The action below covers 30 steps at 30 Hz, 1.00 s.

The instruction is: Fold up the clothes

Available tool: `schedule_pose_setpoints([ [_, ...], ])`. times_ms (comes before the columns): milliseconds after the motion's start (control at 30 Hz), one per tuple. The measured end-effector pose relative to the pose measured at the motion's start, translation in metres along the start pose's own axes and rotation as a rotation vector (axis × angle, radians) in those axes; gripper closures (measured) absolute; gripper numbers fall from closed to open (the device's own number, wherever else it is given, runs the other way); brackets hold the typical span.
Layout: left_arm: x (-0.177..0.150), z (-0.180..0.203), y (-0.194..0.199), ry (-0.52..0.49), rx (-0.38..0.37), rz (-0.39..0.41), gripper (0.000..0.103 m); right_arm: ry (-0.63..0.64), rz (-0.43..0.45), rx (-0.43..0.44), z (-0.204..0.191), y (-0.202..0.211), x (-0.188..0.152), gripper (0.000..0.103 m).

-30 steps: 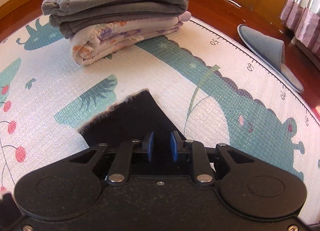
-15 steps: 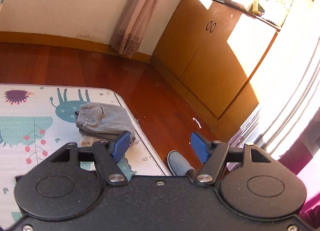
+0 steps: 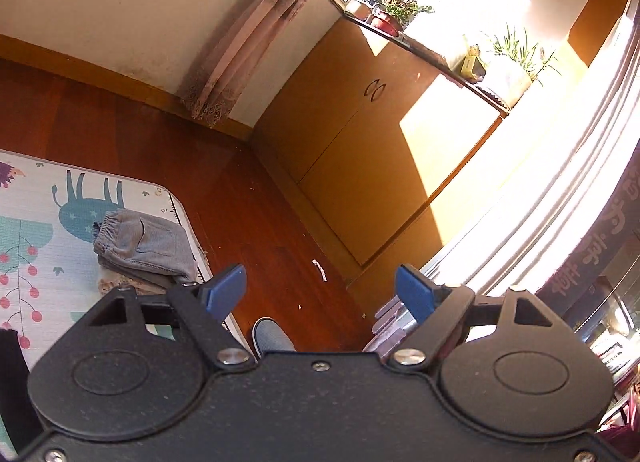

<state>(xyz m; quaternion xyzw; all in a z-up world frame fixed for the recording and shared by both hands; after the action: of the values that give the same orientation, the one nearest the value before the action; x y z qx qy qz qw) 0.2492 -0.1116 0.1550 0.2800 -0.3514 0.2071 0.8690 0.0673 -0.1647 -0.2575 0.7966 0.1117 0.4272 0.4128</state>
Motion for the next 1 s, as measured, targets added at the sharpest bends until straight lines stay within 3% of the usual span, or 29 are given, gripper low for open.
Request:
schedule_pose_setpoints([
  [767,0.022,0.016,0.006,0.024,-0.049,0.044,0.019,0.035,-0.02,-0.009,-0.003,0.0,-0.002,0.0],
  [867,0.011,0.0,0.004,-0.084,0.024,0.046,0.015,0.032,-0.021,-0.01,-0.003,0.0,-0.002,0.0],
  [933,-0.013,-0.043,-0.007,-0.182,0.164,-0.016,0.015,0.02,-0.023,-0.004,-0.002,0.003,-0.002,0.0],
  [1000,-0.049,-0.097,-0.015,-0.251,0.294,-0.129,0.015,0.0,-0.009,-0.004,0.0,0.007,-0.002,0.003],
])
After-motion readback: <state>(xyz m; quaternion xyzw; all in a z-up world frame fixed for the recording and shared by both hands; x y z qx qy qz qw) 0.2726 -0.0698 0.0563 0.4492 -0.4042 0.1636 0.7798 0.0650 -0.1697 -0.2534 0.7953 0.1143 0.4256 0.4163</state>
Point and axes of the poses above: each gripper's, at about its wrist camera, not at the fingertips, and y roughly against the way its jaws point, z to its right, x to its top, the point moved 7 cm from there along -y, roughly the way its jaws point, and after that the axes turned 4 degrees about x, right-handed, at the moved point
